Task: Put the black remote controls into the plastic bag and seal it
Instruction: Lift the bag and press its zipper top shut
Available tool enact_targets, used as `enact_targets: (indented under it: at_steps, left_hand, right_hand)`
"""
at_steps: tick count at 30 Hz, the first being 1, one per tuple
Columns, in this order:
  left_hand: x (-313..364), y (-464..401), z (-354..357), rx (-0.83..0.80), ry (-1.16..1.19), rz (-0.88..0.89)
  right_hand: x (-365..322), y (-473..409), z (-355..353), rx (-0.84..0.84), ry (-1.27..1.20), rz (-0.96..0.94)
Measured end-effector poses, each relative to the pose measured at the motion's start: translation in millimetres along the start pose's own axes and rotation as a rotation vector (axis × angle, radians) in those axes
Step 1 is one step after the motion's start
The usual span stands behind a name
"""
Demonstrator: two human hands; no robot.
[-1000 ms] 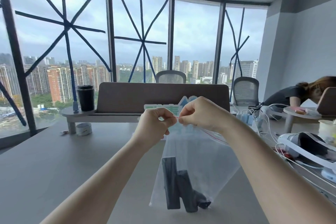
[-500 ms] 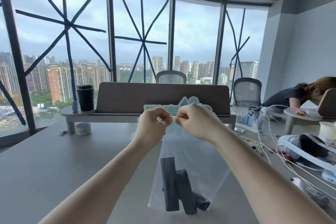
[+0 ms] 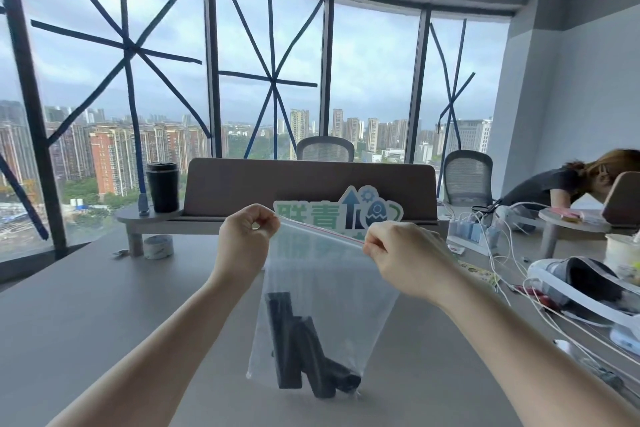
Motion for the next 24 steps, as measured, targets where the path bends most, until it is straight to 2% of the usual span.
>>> enact_targets:
  at_steps: [12, 19, 24]
  left_hand:
    - [-6, -11, -32, 0.072, 0.086, -0.012]
    - [5, -16, -52, 0.119, 0.180, -0.023]
    - [-26, -22, -76, 0.139, 0.181, -0.083]
  right_hand:
    - [-3, 6, 0, 0.028, -0.015, -0.014]
    - [-20, -5, -13, 0.172, -0.084, -0.084]
    - [-35, -25, 18, 0.109, -0.111, -0.086]
Point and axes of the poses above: each hand's wrist, its own y-axis away from the middle knuckle, its own z-axis out of the palm, x = y × z, the point moved 1 cm from there along -y, towards the middle knuckle, and after that the axes turned 1 degree about z, right-handed, at the moved point
